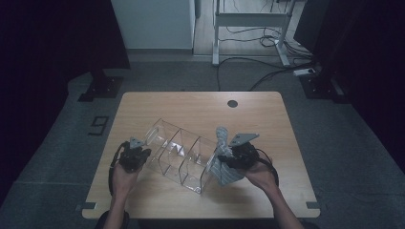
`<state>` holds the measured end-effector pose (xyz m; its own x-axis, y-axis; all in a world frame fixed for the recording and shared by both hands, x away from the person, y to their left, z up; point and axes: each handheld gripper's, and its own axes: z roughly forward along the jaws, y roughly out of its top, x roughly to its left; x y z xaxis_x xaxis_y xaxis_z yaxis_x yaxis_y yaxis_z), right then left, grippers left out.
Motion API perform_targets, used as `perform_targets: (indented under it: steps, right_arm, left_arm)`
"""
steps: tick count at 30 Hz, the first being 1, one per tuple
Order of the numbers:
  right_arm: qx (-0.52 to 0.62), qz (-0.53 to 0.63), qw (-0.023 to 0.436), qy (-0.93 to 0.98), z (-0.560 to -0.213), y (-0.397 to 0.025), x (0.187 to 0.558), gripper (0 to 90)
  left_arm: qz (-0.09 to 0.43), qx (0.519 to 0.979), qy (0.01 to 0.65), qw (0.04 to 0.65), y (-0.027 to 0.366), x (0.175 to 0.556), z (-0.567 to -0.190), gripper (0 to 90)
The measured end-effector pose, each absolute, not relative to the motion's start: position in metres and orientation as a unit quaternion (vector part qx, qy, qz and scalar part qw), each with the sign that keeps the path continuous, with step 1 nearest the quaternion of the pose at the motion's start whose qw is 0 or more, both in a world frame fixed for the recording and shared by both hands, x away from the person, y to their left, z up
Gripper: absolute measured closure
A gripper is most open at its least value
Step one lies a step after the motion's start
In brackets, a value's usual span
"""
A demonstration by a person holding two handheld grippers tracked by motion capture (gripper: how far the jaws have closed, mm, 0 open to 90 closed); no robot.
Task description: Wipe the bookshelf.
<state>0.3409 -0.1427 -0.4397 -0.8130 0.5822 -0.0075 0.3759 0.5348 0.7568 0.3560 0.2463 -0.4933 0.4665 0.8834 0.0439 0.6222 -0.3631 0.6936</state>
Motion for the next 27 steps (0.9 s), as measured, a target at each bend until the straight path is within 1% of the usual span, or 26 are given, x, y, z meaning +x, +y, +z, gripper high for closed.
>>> perform_targets:
  steps: [12, 27]
  right_arm:
    - [0.246, 0.396, 0.121, 0.877, -0.434, -0.132, 0.322, 62.5]
    - [0.222, 0.401, 0.093, 0.884, -0.433, -0.12, 0.297, 62.5]
  left_arm:
    - [0.213, 0.798, 0.473, 0.308, 0.246, 0.356, -0.493, 87.2]
    - [0.222, 0.796, 0.481, 0.293, 0.241, 0.356, -0.493, 86.4]
